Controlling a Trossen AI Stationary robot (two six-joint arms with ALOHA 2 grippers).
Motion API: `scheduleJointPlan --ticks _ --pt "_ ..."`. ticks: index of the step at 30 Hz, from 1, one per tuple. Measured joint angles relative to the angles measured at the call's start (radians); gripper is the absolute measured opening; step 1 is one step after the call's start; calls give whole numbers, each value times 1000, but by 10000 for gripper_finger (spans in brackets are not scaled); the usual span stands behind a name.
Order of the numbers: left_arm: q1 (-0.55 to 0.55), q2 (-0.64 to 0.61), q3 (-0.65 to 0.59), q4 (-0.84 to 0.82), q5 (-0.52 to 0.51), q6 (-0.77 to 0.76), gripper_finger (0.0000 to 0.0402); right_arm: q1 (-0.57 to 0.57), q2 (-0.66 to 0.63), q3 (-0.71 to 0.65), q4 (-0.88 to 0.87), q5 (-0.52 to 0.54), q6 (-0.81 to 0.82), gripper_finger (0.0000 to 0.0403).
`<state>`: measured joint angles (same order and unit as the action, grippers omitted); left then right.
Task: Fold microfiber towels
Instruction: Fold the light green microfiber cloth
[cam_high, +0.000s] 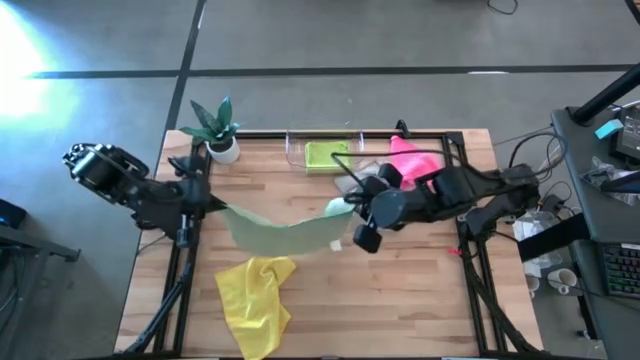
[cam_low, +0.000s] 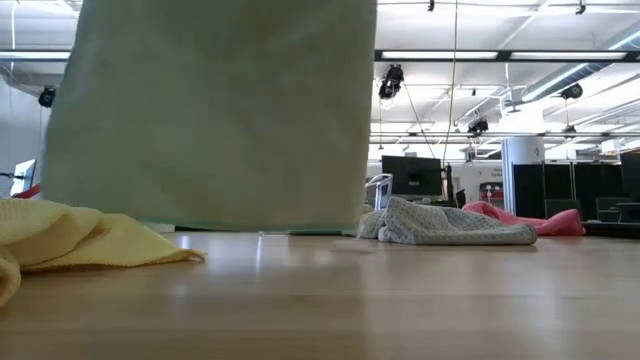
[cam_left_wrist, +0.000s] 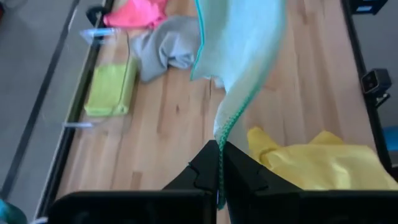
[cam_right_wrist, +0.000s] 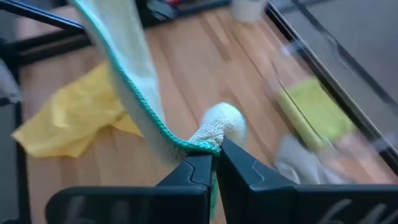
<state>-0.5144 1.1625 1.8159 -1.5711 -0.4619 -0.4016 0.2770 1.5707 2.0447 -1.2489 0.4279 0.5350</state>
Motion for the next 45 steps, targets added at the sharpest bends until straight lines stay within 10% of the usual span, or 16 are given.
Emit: scheduleJointPlan --ticks 17,45 --pt "68 47 42 0 -122 83 0 -11 7 96 -279 -317 141 8" --pt "393 29 34 0 -136 360 0 -81 15 225 -177 179 -258 8"
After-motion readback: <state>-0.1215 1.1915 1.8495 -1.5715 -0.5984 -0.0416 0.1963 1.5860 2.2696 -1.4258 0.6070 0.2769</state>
